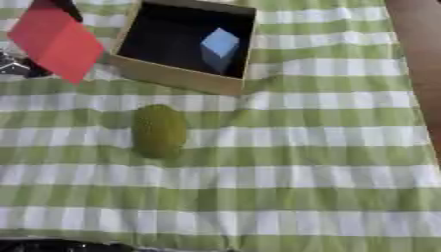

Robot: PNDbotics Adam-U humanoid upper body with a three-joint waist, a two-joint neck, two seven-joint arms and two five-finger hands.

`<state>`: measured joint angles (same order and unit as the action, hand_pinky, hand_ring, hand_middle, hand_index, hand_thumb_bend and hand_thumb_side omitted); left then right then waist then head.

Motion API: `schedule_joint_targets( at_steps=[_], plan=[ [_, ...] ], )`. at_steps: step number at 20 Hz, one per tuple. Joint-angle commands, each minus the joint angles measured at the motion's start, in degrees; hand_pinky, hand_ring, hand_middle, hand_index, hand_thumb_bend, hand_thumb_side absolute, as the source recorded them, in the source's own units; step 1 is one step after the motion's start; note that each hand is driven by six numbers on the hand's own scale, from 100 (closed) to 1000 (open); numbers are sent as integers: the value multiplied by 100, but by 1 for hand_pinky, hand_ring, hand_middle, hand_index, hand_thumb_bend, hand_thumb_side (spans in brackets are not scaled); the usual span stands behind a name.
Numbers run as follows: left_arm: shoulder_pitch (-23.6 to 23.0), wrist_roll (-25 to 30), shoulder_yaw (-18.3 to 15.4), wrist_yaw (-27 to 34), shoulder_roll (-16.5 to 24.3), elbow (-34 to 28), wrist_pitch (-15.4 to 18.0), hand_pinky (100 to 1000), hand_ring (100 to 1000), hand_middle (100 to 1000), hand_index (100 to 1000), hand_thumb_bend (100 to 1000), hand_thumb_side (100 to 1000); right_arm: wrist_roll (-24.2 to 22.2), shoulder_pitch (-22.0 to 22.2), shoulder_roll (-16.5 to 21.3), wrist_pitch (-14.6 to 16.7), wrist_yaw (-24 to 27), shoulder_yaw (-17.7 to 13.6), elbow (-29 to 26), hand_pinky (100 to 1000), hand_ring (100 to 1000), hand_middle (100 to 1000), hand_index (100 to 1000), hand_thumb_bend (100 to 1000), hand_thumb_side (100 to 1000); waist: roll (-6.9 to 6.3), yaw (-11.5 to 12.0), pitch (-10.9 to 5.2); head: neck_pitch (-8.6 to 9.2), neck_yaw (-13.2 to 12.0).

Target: Pick up objects on the table and place them in the box.

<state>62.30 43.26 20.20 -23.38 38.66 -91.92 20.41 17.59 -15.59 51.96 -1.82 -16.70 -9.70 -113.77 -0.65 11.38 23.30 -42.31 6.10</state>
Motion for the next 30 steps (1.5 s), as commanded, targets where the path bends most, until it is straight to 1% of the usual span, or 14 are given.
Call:
schedule_joint_targets(
  at_steps=[1, 4, 10, 14, 19, 21, 22, 23, 24, 25, 26, 27, 29, 30],
  plan=[
    [338, 393, -155, -51, -282, 320, 398, 772, 715, 601, 733, 236, 100, 13, -73, 91, 36, 25, -98, -83, 875, 920, 567, 834, 100, 448, -69, -23, -129, -12, -18],
    [647, 223, -216, -323, -749, 876, 354, 774, 721, 611, 743, 249, 100, -8, -146, 89, 93, 48, -56, -83, 875, 919, 567, 835, 100, 446, -70, -114, -121, 18, -78],
    [954, -508, -330, -1470, -1424, 1984, 458, 774, 728, 620, 747, 301, 100, -55, -241, 79, 271, 31, 35, -83, 876, 918, 569, 836, 100, 443, -108, -366, -69, 82, -231],
    [993, -987, -406, -2114, -1695, 2509, 553, 773, 730, 622, 750, 317, 100, -83, -294, 44, 325, 29, 74, -83, 876, 919, 568, 836, 100, 443, -115, -477, -34, 113, -305],
    [1011, -1296, -464, -2537, -1893, 2937, 642, 780, 745, 644, 779, 369, 100, -113, -316, -11, 304, 52, 91, -83, 875, 921, 565, 835, 100, 443, -122, -513, -5, 149, -350],
    [1010, -1291, -450, -2683, -1902, 3032, 704, 813, 791, 709, 834, 464, 136, -124, -315, -23, 301, 58, 94, -83, 875, 922, 565, 835, 100, 444, -129, -518, 4, 148, -348],
    [1009, -1246, -437, -2774, -1892, 3058, 741, 868, 851, 779, 893, 555, 191, -126, -310, -26, 299, 59, 93, -83, 875, 922, 565, 835, 100, 443, -133, -517, 7, 144, -342],
    [1010, -1182, -427, -2871, -1881, 3068, 787, 895, 875, 803, 915, 611, 226, -127, -303, -27, 295, 59, 90, -83, 875, 922, 564, 835, 100, 443, -136, -515, 9, 140, -338],
    [1011, -1120, -423, -2954, -1872, 3062, 841, 948, 918, 837, 947, 733, 298, -127, -298, -31, 291, 61, 88, -83, 875, 922, 564, 835, 100, 444, -139, -512, 10, 137, -335],
    [1013, -1072, -426, -3018, -1863, 3038, 893, 952, 922, 841, 950, 743, 306, -129, -295, -35, 287, 64, 87, -83, 875, 923, 563, 835, 100, 444, -141, -508, 11, 137, -332],
    [1016, -1040, -438, -3068, -1856, 3007, 929, 975, 943, 861, 968, 792, 338, -133, -292, -39, 283, 68, 89, -83, 875, 923, 563, 835, 100, 443, -141, -504, 10, 135, -330],
    [1023, -1027, -456, -3118, -1851, 2972, 943, 980, 947, 865, 972, 804, 346, -139, -292, -43, 278, 73, 94, -83, 875, 923, 562, 835, 100, 443, -140, -500, 8, 131, -330],
    [1033, -1027, -494, -3194, -1851, 2923, 935, 988, 954, 874, 980, 805, 357, -153, -291, -48, 276, 80, 105, -83, 875, 923, 562, 834, 100, 443, -139, -495, 3, 119, -330],
    [1038, -1047, -513, -3210, -1850, 2898, 927, 986, 954, 873, 980, 785, 348, -157, -288, -49, 275, 81, 107, -83, 875, 923, 562, 834, 100, 444, -138, -493, -1, 115, -329]
  ],
)
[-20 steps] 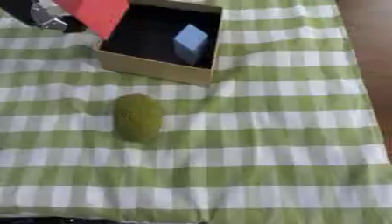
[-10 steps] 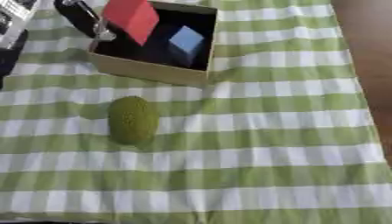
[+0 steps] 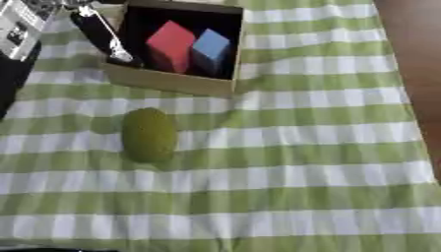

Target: Pick up objects on the table and place them in the box.

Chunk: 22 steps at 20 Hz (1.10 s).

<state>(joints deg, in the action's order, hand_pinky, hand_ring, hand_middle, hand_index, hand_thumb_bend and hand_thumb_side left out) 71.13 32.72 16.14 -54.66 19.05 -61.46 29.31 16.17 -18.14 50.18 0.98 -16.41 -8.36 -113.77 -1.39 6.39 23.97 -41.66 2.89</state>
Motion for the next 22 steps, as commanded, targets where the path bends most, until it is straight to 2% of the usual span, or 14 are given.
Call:
schedule_joint_targets(
  at_steps=[1, 4, 6, 11, 13, 15, 16, 17, 22],
  plan=[
    [156, -30, -126, -79, 112, -179, 29, 983, 952, 872, 979, 765, 345, -17, -28, 126, -10, 54, -27, -83, 875, 923, 562, 835, 100, 444, -64, 8, -71, 44, -6],
    [163, -147, -162, -2, 127, -280, -9, 974, 946, 858, 968, 693, 346, -18, -8, 108, -40, 64, -34, -83, 875, 924, 561, 834, 100, 444, -65, 14, -84, 24, 3],
    [169, -266, -200, 165, 147, -461, -39, 964, 936, 844, 957, 609, 328, -17, 13, 100, -55, 65, -43, -83, 875, 925, 561, 834, 100, 444, -66, 24, -94, 4, 11],
    [168, -523, -265, 786, 307, -1332, -282, 938, 914, 813, 931, 526, 273, -2, 60, 98, -78, 53, -69, -83, 875, 925, 561, 834, 100, 446, -73, 69, -128, -77, 69],
    [143, -578, -227, 1011, 415, -1732, -418, 922, 901, 796, 916, 527, 285, 1, 87, 99, -80, 47, -75, -83, 875, 925, 561, 834, 100, 446, -77, 93, -149, -90, 99],
    [76, -532, -58, 1278, 608, -2084, -491, 901, 883, 779, 900, 528, 289, 7, 117, 111, -80, 35, -85, -83, 875, 924, 561, 834, 100, 446, -90, 124, -168, -105, 138],
    [22, -488, 52, 1435, 730, -2260, -528, 886, 870, 768, 893, 613, 296, 11, 131, 119, -80, 30, -89, -83, 875, 924, 561, 834, 100, 450, -98, 138, -176, -113, 154],
    [-56, -435, 182, 1620, 868, -2445, -570, 881, 865, 765, 890, 518, 307, 16, 146, 126, -79, 22, -95, -83, 875, 924, 561, 834, 100, 447, -106, 155, -185, -120, 175],
    [-563, -82, 737, 2694, 1571, -3421, -1054, 870, 847, 751, 895, 513, 376, 33, 180, 141, -59, -2, -107, -83, 875, 923, 562, 835, 100, 448, -124, 201, -216, -119, 259]
  ],
)
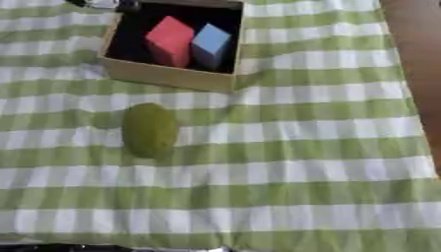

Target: Pick up objects on the table and place them in the box.

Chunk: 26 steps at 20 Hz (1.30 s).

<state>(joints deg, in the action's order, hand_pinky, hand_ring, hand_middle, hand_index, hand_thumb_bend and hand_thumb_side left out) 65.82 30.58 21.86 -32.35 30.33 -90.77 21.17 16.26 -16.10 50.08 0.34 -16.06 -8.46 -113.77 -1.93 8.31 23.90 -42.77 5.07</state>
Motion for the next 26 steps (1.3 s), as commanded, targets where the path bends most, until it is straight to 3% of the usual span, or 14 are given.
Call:
schedule_joint_targets(
  at_steps=[1, 6, 12, 19, 26],
  plan=[
    [-143, 200, 255, 632, 589, -683, -360, 869, 845, 751, 897, 521, 393, 26, -16, 150, 6, -44, -101, -83, 875, 923, 562, 835, 100, 449, -71, 14, -213, -3, 54],
    [-583, 579, 602, 1151, 1225, -1675, -1001, 865, 837, 746, 898, 540, 430, 39, 3, 142, -1, -53, -113, -83, 875, 923, 561, 835, 100, 450, -77, 34, -216, 5, 83],
    [-816, 1192, 888, 1277, 1527, -2293, -1564, 862, 837, 751, 908, 563, 440, 28, -2, 113, 2, -45, -103, -83, 875, 923, 560, 835, 100, 450, -66, 48, -211, 3, 65],
    [-942, 1440, 1080, 1026, 1403, -2063, -1762, 858, 834, 753, 909, 556, 467, 15, -1, 75, 15, -44, -93, -83, 875, 924, 559, 835, 100, 450, -45, 47, -195, -15, 45],
    [-999, 1268, 1248, 466, 924, -1444, -1703, 843, 825, 753, 900, 493, 474, 2, 2, 18, 43, -39, -81, -83, 875, 925, 558, 835, 100, 449, -19, 19, -177, -22, 12]
  ],
)
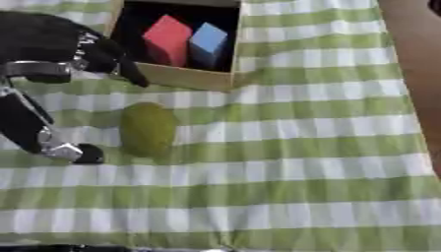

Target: Pick up objects on the table and place them in the box.

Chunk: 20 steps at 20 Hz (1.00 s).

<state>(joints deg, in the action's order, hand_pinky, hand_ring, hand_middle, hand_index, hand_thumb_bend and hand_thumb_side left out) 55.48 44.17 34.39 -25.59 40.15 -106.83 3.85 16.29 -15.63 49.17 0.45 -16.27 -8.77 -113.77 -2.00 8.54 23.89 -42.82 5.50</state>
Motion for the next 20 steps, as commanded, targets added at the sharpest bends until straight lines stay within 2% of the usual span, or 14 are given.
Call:
schedule_joint_targets(
  at_steps=[1, 5, 8, 12, 15, 16, 20],
  plan=[
    [16, -132, 0, -307, -106, 248, 62, 843, 828, 759, 899, 488, 471, -2, -43, 104, 36, -19, -50, -83, 875, 926, 558, 835, 100, 449, -10, -8, -173, -13, -32],
    [-55, -229, 29, -814, -257, 594, 259, 846, 844, 801, 895, 485, 483, -9, -38, 73, 44, -11, -46, -83, 875, 927, 557, 834, 100, 449, -7, -17, -158, 22, -39],
    [-109, -232, 68, -993, -346, 850, 401, 844, 843, 800, 896, 502, 486, -13, -43, 49, 51, -2, -45, -83, 875, 927, 556, 834, 100, 452, -4, -23, -147, 25, -42],
    [-127, -102, 149, -1030, -434, 1123, 590, 827, 801, 742, 860, 499, 470, -8, -41, 20, 53, 11, -54, -83, 875, 928, 557, 835, 100, 453, 5, -37, -142, 21, -50],
    [-129, 58, 202, -1018, -422, 1117, 788, 781, 733, 641, 781, 444, 442, 19, -40, 9, 49, 15, -80, -83, 875, 928, 557, 835, 100, 456, 8, -44, -144, 4, -45],
    [-130, 107, 207, -986, -415, 1079, 842, 759, 706, 612, 753, 387, 399, 31, -36, 3, 42, 19, -90, -83, 875, 929, 557, 835, 100, 458, 6, -43, -145, 7, -44],
    [-113, 217, 196, -867, -435, 1038, 895, 727, 672, 591, 729, 313, 334, 49, -28, -22, 15, 49, -94, -83, 874, 929, 553, 833, 100, 458, 6, -42, -158, 23, -48]
  ],
)
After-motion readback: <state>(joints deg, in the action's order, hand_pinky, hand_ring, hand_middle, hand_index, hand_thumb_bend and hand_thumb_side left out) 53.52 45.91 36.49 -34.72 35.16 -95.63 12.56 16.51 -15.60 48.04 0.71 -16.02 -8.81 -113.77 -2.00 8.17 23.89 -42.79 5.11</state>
